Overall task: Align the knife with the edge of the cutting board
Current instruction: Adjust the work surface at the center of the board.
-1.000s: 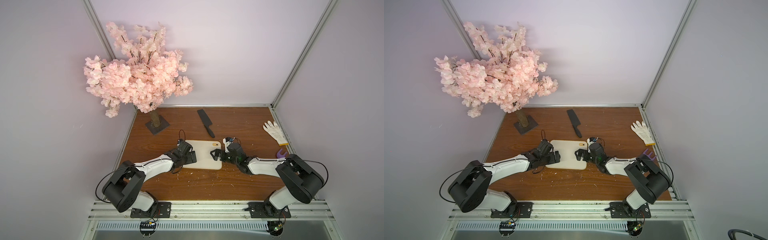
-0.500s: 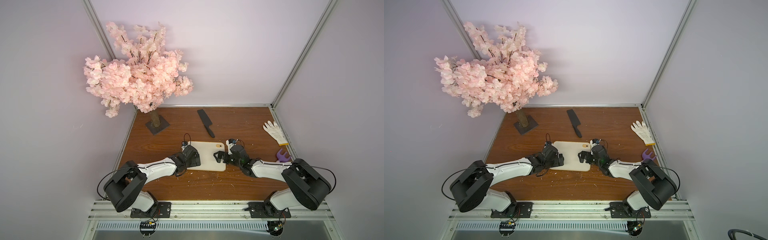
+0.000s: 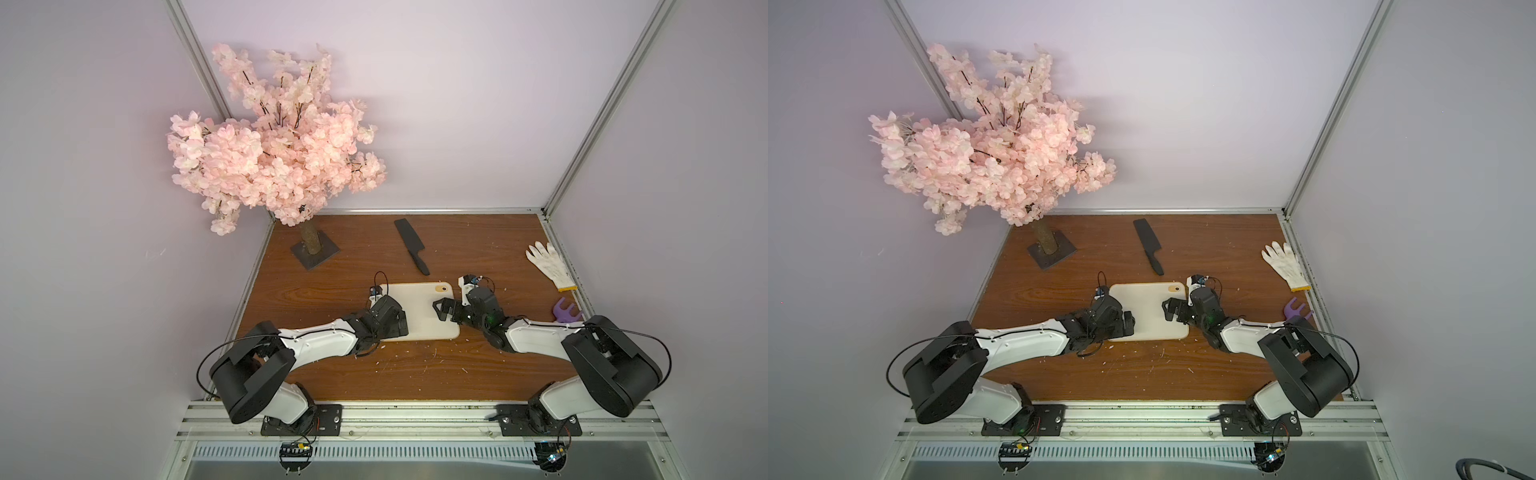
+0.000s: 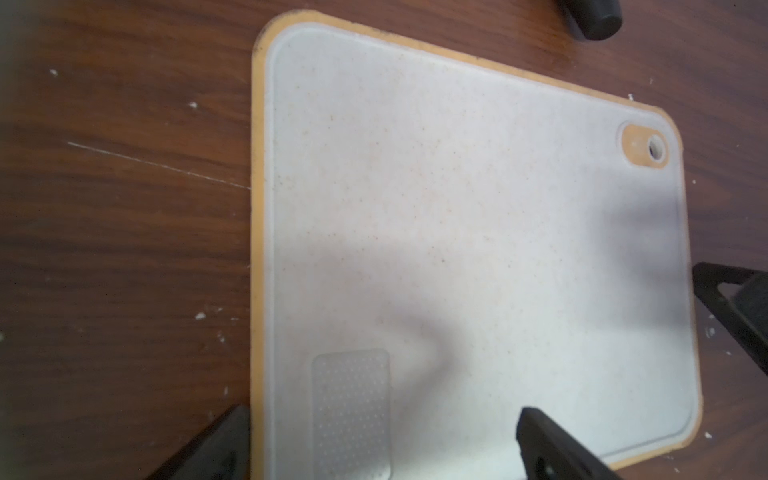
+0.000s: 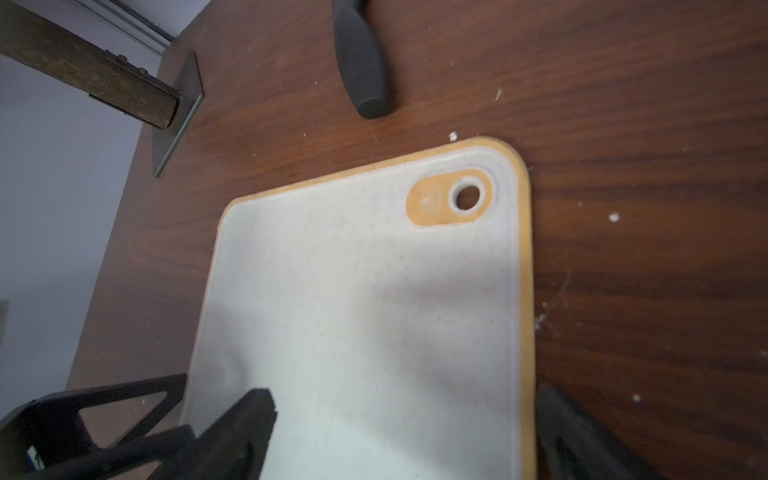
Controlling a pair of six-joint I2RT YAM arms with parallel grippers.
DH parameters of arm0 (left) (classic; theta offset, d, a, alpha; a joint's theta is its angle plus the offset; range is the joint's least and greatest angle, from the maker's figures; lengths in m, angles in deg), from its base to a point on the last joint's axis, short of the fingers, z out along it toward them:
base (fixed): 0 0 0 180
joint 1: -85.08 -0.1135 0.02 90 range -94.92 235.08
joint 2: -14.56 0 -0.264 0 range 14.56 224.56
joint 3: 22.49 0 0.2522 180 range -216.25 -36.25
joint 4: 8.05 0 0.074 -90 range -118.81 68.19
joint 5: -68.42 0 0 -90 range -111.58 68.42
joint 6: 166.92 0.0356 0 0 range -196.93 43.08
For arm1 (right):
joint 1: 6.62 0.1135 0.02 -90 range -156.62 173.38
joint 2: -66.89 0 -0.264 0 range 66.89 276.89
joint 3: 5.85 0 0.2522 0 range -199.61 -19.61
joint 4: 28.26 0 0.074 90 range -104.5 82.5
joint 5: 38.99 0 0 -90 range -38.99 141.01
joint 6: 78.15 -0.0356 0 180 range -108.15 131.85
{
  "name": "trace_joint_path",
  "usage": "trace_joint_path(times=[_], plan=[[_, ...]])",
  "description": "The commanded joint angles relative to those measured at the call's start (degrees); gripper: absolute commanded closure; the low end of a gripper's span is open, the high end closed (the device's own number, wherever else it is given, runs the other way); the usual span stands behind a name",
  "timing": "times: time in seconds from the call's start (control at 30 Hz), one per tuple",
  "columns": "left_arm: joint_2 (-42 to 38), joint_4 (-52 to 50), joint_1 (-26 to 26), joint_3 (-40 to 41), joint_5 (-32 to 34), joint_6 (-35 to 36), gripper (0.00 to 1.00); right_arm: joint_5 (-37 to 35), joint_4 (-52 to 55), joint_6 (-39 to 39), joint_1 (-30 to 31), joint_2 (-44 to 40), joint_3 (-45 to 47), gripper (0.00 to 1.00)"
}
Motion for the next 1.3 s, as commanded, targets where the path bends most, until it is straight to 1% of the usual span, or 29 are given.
trace_joint_path(times=[0.0,0.17,0.63,1.27], plan=[[2.95,2.15,2.5,1.07,-13.39,-3.31,0.0,10.18,3.78,-1.23,1.23,3.59,-0.36,0.0],[4.07,2.14,2.49,0.31,-12.88,-2.91,0.0,9.68,4.06,-1.3,1.2,3.35,-0.07,0.0],[6.0,0.34,2.46,-3.09,-10.69,-2.16,0.0,9.11,3.92,-3.24,1.57,-1.83,3.52,0.01],[5.44,-1.18,2.48,-4.36,-10.21,-1.84,0.0,8.03,5.55,-2.78,1.72,-2.08,2.44,0.01]])
